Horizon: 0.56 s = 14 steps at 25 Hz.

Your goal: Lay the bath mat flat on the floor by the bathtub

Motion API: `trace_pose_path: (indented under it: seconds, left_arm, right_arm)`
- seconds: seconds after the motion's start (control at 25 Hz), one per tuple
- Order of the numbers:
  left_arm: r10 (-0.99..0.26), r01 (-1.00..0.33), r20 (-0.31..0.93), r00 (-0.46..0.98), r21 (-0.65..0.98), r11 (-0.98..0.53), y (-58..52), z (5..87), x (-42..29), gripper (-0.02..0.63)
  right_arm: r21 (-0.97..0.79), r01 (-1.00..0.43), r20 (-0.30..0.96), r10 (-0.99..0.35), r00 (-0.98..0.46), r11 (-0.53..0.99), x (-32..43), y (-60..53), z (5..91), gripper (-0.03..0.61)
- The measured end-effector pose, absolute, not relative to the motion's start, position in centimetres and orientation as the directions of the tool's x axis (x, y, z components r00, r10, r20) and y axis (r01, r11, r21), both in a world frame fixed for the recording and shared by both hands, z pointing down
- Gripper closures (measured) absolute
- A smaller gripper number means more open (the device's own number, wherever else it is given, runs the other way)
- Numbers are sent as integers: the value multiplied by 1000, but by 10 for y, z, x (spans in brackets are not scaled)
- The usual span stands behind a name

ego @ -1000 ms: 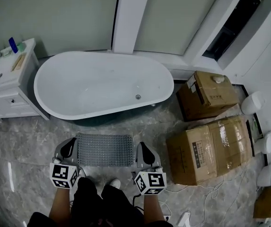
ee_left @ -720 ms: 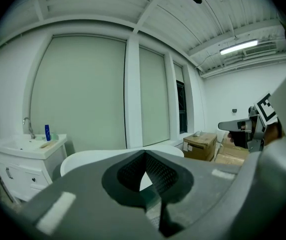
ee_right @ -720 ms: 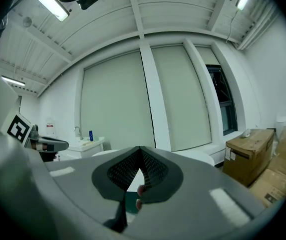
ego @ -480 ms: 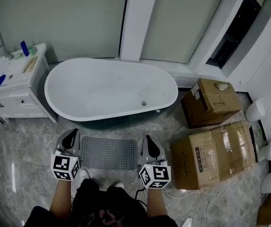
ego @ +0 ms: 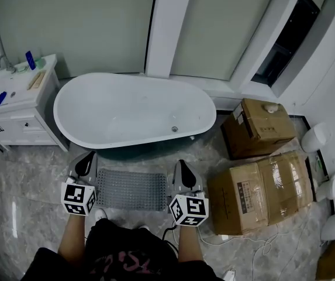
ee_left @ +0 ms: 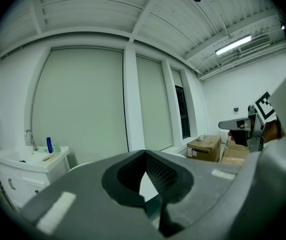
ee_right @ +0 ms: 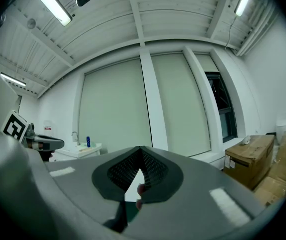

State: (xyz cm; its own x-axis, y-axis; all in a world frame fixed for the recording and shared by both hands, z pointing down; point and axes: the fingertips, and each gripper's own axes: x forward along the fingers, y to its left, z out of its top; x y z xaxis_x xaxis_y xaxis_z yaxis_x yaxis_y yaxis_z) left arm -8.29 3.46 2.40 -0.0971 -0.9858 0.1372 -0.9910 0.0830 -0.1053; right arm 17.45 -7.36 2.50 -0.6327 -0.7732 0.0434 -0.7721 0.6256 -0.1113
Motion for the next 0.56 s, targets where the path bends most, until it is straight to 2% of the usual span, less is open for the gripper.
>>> trace_pose_path:
  seconds: [0.56]
  left_arm:
    - [-987, -989, 118, -108, -111, 95, 22, 19, -77, 614]
  right_arm:
    - [-99, -769, 41, -769, -637, 632, 176, -93, 26, 557]
